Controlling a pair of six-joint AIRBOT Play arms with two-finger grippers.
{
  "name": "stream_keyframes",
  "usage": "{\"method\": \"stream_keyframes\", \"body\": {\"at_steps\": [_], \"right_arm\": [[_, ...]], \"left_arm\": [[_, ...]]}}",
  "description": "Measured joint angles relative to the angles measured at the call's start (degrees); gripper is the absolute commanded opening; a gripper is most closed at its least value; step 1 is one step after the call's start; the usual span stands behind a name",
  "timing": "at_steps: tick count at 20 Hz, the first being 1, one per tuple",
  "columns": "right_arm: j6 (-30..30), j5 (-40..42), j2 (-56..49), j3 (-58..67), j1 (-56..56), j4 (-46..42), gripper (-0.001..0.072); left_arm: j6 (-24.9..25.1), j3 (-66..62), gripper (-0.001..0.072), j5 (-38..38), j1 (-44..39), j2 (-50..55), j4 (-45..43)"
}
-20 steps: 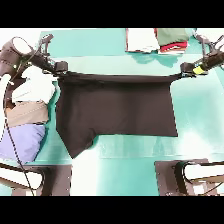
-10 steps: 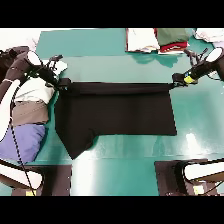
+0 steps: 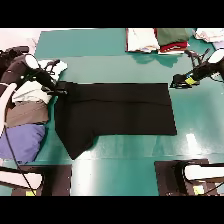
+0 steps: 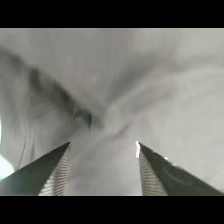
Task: Fold the shirts.
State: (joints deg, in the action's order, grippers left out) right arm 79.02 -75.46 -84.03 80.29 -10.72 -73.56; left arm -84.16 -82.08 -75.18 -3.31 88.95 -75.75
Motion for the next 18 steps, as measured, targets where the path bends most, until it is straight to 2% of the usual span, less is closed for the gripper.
{"method": "stream_keyframes", "body": {"at_steps": [2,5,10,16,18], "right_arm": [[-0.3,-2.0,4.6,-2.0,-0.1,0.0,0.0399],[-0.5,-2.9,11.9,-7.3,-0.1,0.0,0.0399],[-0.6,-0.9,21.7,-16.2,-0.1,0.4,0.0399],[-0.7,0.2,26.8,-19.4,-0.1,0.5,0.0399],[-0.7,0.3,27.9,-19.6,-0.1,0.5,0.0399]], "left_arm": [[-1.6,5.8,0.0499,-0.8,0.0,-6.6,-2.4],[-4.2,19.8,0.0499,-1.0,0.0,-18.0,-4.8],[-9.5,43.8,0.0499,2.6,0.0,-34.3,-3.7],[-10.5,55.3,0.0498,10.6,0.0,-39.2,6.9],[-10.4,56.5,0.0470,12.5,0.0,-39.7,9.4]]}}
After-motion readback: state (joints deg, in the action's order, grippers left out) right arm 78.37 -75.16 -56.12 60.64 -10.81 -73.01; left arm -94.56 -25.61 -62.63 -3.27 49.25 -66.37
